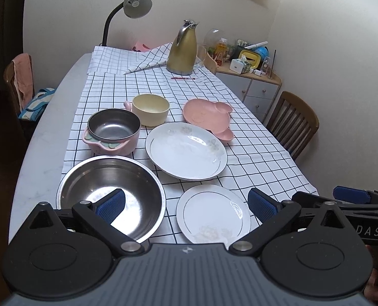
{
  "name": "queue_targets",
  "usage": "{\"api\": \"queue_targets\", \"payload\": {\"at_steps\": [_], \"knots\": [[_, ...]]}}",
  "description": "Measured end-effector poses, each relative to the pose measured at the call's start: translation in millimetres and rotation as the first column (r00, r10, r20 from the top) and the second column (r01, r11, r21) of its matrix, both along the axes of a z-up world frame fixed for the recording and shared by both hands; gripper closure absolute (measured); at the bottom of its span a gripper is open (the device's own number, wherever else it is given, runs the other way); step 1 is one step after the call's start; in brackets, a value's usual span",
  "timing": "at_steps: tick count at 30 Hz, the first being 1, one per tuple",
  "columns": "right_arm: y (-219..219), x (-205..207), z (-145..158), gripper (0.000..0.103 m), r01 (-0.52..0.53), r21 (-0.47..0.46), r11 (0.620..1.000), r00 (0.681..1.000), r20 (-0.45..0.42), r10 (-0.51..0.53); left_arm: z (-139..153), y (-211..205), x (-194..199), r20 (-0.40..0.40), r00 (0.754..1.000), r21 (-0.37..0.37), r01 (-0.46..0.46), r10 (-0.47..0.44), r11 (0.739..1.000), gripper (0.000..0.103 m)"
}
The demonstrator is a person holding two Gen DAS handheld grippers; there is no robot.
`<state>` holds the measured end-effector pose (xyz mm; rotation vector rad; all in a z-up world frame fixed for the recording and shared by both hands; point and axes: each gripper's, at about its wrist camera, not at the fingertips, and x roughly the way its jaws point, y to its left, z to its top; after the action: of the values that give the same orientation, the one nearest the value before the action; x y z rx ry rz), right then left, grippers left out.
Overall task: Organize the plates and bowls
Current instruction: 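Move both grippers toward the large white floral plate on the table, then close both grippers on the rim of the large white floral plate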
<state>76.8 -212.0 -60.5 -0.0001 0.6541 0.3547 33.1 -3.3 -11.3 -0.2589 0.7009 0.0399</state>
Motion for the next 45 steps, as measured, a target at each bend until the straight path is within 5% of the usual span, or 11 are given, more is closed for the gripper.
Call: {"api": "queue_targets", "payload": {"at_steps": [8, 18, 30, 33, 45], "knots": [[-11, 46, -13, 0.005, -0.054, -0.009, 0.999, 0.998, -0.039, 0.054, -14, -3, 43, -0.022, 0.998, 0.025, -0.054, 0.055, 0.998, 0.000], [-1, 149, -50, 0.016, -0.164, -0.081, 0.983, 0.980, -0.124, 0.153, -42, -1, 141, -0.106, 0.991, 0.074, -0.079, 0.086, 0.994, 0.000], [17, 248, -92, 0.039, -0.220, -0.080, 0.972, 0.943, -0.272, 0.191, -94, 22, 220, -0.285, 0.942, 0.006, -0.186, 0.180, 0.983, 0.001], [18, 270, -98, 0.043, -0.216, -0.050, 0.975, 0.930, -0.314, 0.190, -101, 27, 235, -0.305, 0.933, 0.013, -0.196, 0.191, 0.980, 0.012], [28, 317, -111, 0.066, -0.237, 0.016, 0.971, 0.887, -0.405, 0.223, -123, 47, 260, -0.398, 0.891, 0.019, -0.230, 0.219, 0.973, 0.030]]}}
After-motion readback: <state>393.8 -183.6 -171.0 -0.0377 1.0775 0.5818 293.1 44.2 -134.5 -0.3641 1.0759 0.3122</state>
